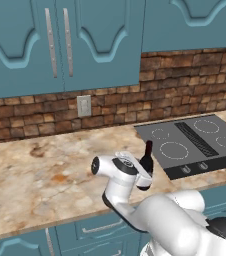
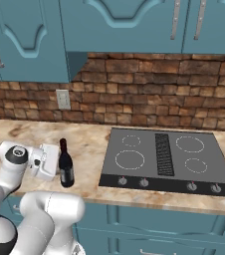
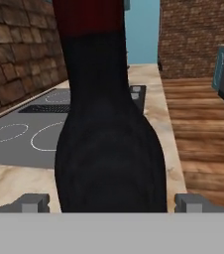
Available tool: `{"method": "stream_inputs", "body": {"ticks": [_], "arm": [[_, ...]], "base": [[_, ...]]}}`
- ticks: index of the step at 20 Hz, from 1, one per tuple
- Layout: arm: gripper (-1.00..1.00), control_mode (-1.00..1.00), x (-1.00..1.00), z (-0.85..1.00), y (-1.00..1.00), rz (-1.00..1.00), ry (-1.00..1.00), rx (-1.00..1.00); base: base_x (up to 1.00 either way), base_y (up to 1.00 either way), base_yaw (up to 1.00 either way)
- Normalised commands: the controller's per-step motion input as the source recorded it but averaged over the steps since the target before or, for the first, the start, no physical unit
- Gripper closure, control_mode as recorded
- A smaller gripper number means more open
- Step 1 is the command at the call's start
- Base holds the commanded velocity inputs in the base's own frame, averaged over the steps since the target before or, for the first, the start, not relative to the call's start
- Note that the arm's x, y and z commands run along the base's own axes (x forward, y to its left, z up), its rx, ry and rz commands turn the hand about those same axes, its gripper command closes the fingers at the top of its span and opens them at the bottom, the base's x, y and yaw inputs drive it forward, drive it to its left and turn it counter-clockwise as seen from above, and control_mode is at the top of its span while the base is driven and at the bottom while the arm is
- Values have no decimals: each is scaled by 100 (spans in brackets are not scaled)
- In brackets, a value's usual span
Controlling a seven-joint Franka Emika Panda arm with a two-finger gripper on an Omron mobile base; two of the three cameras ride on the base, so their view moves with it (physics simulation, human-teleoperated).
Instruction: There is a wine glass and glass cup on the dining counter. Place the wine bottle next to the wine glass and the juice bottle next to the glass cup.
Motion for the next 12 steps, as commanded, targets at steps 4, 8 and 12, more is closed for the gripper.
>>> {"method": "stream_inputs", "body": {"ticks": [4,8,12], "arm": [[-100,-100,7,-7,-20,0,0,0],[-100,-100,6,-10,-17,0,0,0],[100,-100,5,-9,-6,0,0,0]], "base": [[0,0,0],[0,0,0],[0,0,0]]}}
